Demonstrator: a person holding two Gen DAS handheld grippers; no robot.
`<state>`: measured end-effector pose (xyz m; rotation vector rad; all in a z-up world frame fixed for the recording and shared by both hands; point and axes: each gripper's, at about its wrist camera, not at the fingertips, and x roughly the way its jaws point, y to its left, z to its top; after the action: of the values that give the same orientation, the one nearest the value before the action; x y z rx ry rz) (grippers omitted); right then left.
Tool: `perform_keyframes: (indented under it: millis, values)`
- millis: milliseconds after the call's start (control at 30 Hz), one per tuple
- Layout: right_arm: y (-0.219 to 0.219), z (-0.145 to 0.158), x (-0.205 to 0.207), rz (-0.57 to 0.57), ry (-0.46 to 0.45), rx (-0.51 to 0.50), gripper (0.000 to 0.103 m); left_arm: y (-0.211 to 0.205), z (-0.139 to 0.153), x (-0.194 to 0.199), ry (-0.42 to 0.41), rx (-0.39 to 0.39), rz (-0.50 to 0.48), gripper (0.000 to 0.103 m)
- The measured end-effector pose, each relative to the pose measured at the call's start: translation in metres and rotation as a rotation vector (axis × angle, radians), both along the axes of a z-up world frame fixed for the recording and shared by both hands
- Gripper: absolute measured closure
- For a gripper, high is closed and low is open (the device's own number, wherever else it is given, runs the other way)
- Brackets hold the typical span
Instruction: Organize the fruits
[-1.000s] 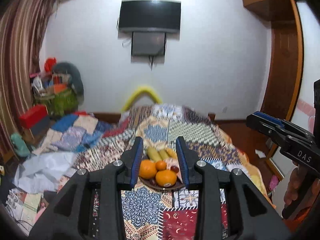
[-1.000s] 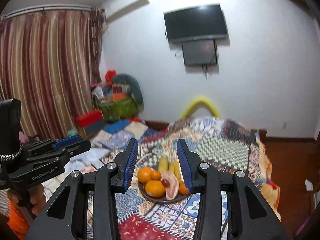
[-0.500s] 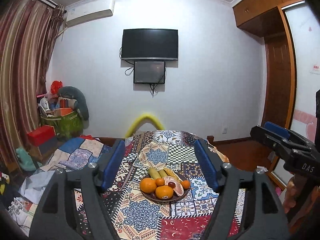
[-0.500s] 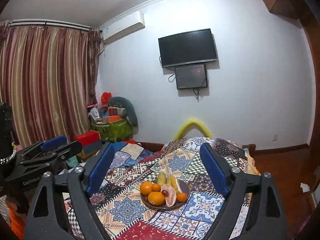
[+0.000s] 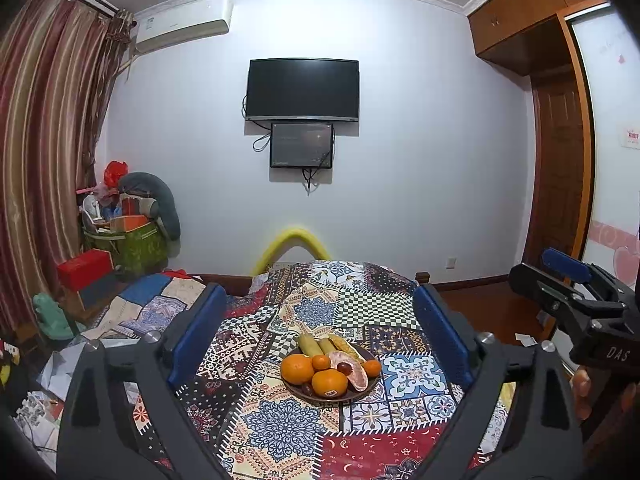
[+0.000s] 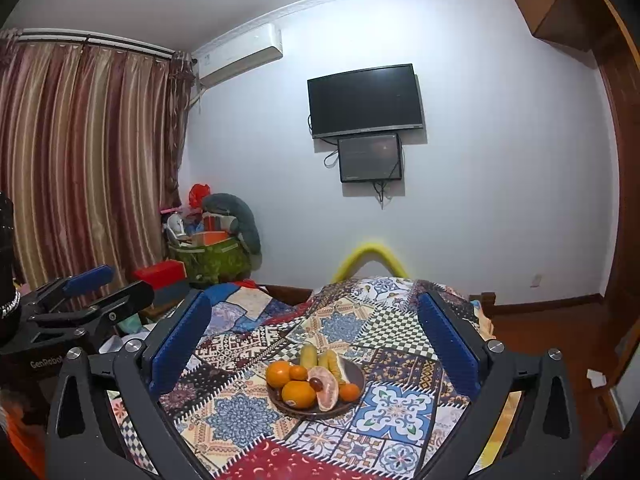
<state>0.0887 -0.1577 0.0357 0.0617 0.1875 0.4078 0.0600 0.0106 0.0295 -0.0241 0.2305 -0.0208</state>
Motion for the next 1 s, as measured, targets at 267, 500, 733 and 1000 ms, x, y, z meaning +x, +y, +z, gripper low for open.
perform_keyframes:
  millis: [267, 500, 733, 1000]
  values:
    - [-0.0009, -0.0003, -0.0012, 0.002, 0.005, 0.002, 0.000, -0.0003, -0.0007, 0.0013, 0.000, 0.002, 0.004, 0.005]
    - [-0.0041, 0.0002, -0.0036, -0.002, 0.003, 0.007, 0.000, -0.0030, -0.0010, 0.0025, -0.001, 0.005, 0.004, 0.003]
    - [-0.0062, 0.0018, -0.0046, -0.006, 0.006, 0.010, 0.000, -0.0073, -0.0004, 0.0023, -0.004, 0.014, 0.005, 0.002]
    - [-0.0092, 0.0033, -0.0064, -0.011, 0.004, 0.014, 0.000, -0.0087, 0.0000, 0.0028, -0.004, 0.013, -0.001, 0.000]
